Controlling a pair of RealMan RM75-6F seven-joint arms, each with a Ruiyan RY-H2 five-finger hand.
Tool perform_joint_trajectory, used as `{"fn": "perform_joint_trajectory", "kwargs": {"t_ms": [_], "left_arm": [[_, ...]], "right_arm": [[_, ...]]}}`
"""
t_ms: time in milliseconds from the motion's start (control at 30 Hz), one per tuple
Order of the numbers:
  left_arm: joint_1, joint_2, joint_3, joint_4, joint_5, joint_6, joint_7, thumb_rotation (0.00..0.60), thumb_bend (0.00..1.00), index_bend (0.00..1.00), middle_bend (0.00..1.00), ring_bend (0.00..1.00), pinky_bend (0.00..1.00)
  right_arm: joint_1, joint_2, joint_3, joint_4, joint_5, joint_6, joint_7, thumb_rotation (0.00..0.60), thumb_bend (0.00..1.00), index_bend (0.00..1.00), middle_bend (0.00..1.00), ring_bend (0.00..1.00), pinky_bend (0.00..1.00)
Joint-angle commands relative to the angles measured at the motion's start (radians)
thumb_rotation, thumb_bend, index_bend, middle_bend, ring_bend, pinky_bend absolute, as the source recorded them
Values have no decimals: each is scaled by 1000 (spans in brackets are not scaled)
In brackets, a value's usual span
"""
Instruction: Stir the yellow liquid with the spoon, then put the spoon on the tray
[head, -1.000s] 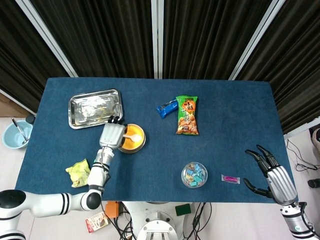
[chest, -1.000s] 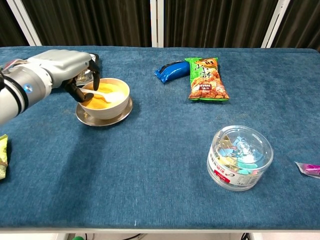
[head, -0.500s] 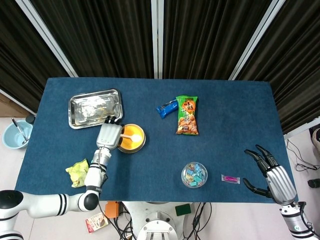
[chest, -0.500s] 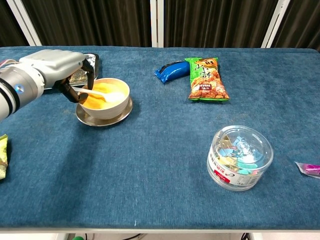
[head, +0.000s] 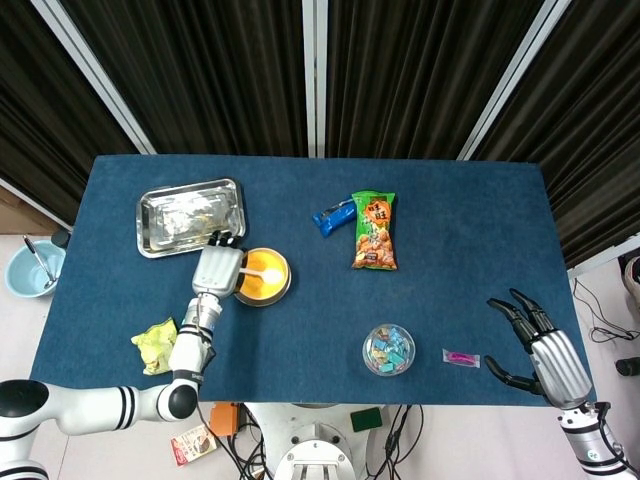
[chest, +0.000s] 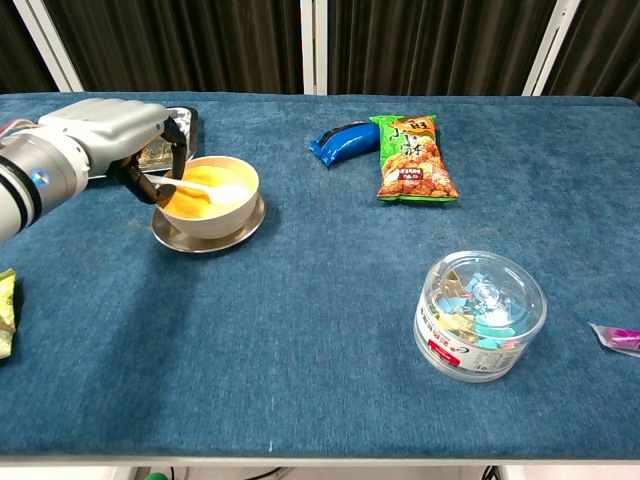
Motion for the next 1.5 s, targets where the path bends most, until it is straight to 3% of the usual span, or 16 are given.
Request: {"fn": "perform_joint_trajectory", "kwargs": {"t_ms": [33, 400, 667, 1000, 1500], "left_arm": [[0, -1, -1, 1, -1, 0, -3, 600, 364, 515, 230, 126, 119], [-1, 18, 8, -15, 7, 4, 10, 600, 420, 534, 230, 126, 119], [2, 80, 39, -96, 80, 92, 98, 600, 420, 539, 250, 127, 121], [2, 77, 107, -112, 220, 178, 226, 600, 421, 540, 382, 240, 143], [-24, 71, 113, -102, 265, 178, 396, 600, 423, 552, 514, 337, 158]], "right_arm": [[0, 0, 0, 0, 0, 0, 0, 600, 301, 119, 168, 29, 126], [0, 1, 0, 1, 1, 0, 3, 600, 301, 119, 168, 28, 126], [0, -3, 1, 10, -2, 5, 14, 600, 300, 119, 169, 28, 126], [-2, -9, -1, 21, -6, 13, 24, 600, 295, 119, 168, 28, 126], [-9, -12, -3, 29, -3, 20, 30, 600, 294, 119, 168, 28, 126]]}}
